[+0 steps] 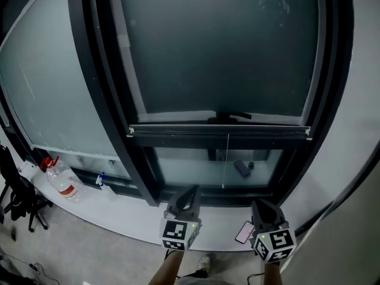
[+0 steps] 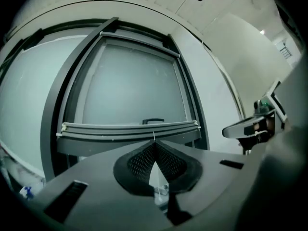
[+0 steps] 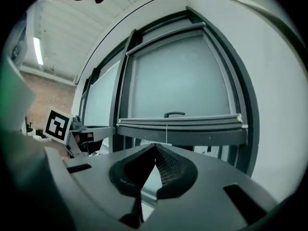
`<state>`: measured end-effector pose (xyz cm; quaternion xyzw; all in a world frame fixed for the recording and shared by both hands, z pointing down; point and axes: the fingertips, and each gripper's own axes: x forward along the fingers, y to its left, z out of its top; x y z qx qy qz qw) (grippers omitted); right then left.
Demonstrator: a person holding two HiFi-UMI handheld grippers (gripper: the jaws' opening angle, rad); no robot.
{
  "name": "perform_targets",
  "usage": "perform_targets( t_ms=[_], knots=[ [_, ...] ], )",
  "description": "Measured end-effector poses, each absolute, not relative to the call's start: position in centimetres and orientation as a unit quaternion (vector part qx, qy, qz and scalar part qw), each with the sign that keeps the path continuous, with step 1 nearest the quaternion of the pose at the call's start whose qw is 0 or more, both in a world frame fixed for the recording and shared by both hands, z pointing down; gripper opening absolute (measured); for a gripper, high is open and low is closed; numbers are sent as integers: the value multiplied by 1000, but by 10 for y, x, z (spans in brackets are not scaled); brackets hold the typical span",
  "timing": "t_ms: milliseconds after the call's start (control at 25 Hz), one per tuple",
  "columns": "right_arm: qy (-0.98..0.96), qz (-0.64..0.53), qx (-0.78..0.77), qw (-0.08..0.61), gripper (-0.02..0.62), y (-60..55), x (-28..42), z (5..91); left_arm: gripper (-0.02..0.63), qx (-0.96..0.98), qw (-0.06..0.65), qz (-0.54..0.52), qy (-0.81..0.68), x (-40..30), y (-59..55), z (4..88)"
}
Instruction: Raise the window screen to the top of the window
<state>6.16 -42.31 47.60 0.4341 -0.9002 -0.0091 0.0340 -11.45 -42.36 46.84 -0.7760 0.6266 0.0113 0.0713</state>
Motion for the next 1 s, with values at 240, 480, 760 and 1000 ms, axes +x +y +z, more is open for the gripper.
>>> perform_targets(
  t_ms=[240,480,760,1000],
  knots=[
    [-866,-119,480,68,5,-506,31,432,3,-786,149,15,599,-136,-487,427],
    [-849,-206,476,101,51,-557,1,412,5,-815,181,-80,544,-149,-542,438],
    [-819,-341,364,282,80,-623,-26,418,161,-754,322,-335,464,-152,-604,443],
    [-760,-400,252,446,78,-652,-24,438,147,-678,377,-478,412,-180,-626,441]
  ],
)
